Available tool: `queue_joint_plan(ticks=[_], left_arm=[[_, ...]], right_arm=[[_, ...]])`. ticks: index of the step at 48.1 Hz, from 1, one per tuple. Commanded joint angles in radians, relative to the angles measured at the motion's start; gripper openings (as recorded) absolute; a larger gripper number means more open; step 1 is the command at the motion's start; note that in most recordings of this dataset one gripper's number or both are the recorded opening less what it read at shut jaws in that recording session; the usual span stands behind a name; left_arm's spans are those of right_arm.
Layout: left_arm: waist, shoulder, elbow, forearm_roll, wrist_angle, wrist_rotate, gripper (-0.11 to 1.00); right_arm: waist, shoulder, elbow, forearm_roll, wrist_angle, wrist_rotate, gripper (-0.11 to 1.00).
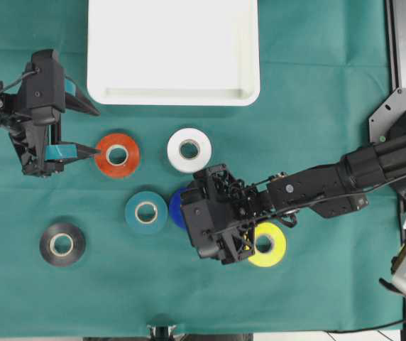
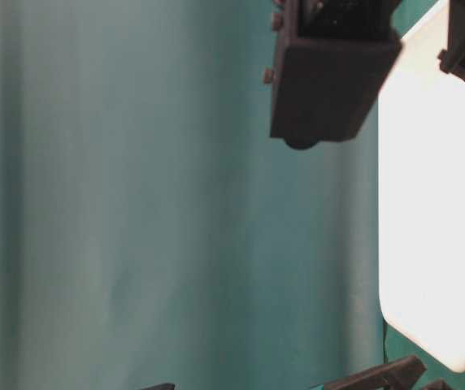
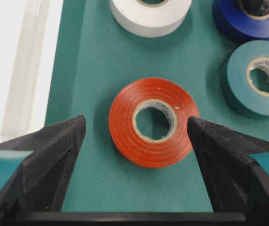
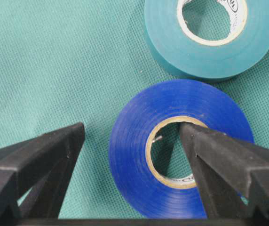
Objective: Put the tape alternately from left to right into the white case.
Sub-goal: 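Lower the right gripper and grasp the blue tape roll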
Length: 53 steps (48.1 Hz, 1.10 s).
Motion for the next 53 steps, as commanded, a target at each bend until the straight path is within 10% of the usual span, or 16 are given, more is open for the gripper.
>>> queue_joint_plan(ticks=[1, 15, 53], left_arm=[[0.002, -0.009, -0.009, -0.002, -0.003, -0.002, 0.93], [0.000, -0.011, -0.009, -0.002, -0.003, -0.002, 0.93], [0.000, -0.012, -0.009, -0.002, -0.005, -0.002, 0.93]], right_arm=[[-0.003, -0.006, -0.008, 0.000, 0.008, 0.014, 0.72], [-0.003, -0.015, -0.012, -0.002, 0.017, 0.017, 0.07], [0.061, -0.164, -0.026, -0.002, 0.023, 0.018, 0.03]])
